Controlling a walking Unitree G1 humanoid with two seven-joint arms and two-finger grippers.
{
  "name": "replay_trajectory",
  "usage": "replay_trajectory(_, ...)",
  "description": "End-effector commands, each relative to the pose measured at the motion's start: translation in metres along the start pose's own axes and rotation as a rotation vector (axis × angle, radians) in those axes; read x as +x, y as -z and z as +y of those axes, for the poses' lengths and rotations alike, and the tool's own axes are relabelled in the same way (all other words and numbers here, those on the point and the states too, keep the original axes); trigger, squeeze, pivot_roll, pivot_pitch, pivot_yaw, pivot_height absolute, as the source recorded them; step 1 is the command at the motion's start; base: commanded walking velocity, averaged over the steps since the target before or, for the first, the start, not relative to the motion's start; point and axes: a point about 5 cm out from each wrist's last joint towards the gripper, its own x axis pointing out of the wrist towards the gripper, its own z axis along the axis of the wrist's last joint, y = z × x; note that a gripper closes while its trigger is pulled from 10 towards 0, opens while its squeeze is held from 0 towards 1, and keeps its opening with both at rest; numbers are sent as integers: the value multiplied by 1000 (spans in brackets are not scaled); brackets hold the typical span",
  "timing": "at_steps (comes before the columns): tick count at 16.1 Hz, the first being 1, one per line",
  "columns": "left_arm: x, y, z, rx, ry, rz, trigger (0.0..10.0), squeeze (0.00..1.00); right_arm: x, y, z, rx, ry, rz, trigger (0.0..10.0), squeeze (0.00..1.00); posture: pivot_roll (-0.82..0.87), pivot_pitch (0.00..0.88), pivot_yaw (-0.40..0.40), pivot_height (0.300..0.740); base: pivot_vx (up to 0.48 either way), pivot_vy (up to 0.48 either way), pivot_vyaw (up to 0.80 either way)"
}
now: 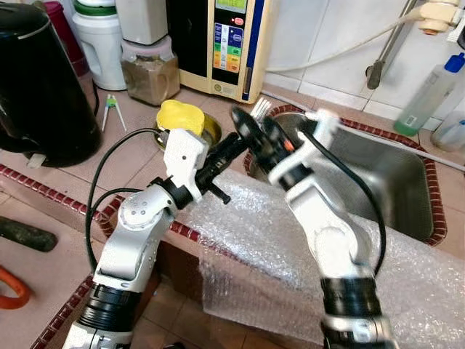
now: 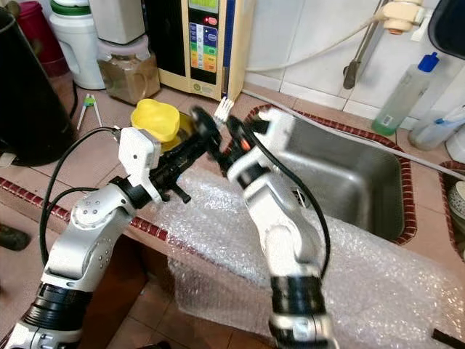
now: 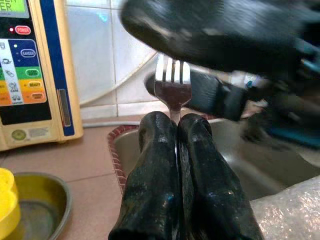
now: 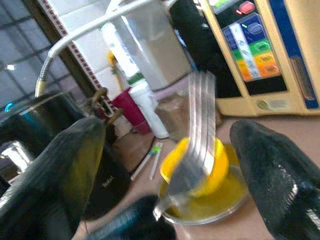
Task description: Kitchen organization
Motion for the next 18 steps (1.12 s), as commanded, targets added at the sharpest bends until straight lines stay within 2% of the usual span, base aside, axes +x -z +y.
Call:
replay_trajectory(1, 1, -4, -5, -2, 21, -15, 0, 0, 8, -3, 5, 25, -3, -34, 0, 0, 60, 104, -63, 740, 0, 0, 0)
replay_trajectory(5, 0, -3, -6, -10, 18, -14, 0, 0, 13, -6, 1, 60, 20, -62, 0, 0, 57, 110, -68, 740, 0, 0, 0)
replay_trajectory(10, 1, -2, -7, -14, 12, -13, 0, 0, 10, -6, -7, 93, 53, -64, 0, 0, 54, 111, -74, 740, 0, 0, 0)
replay_trajectory(12, 1, -1, -6, -16, 7, -12, 0, 0, 11, -5, -7, 141, 49, -67, 0, 0, 53, 101, -71, 740, 0, 0, 0)
replay_trajectory(18, 4, -2, -5, -14, 7, -20, 0, 0, 11, 6, -3, 155, 3, 2, 0, 0, 56, 83, -72, 740, 0, 0, 0)
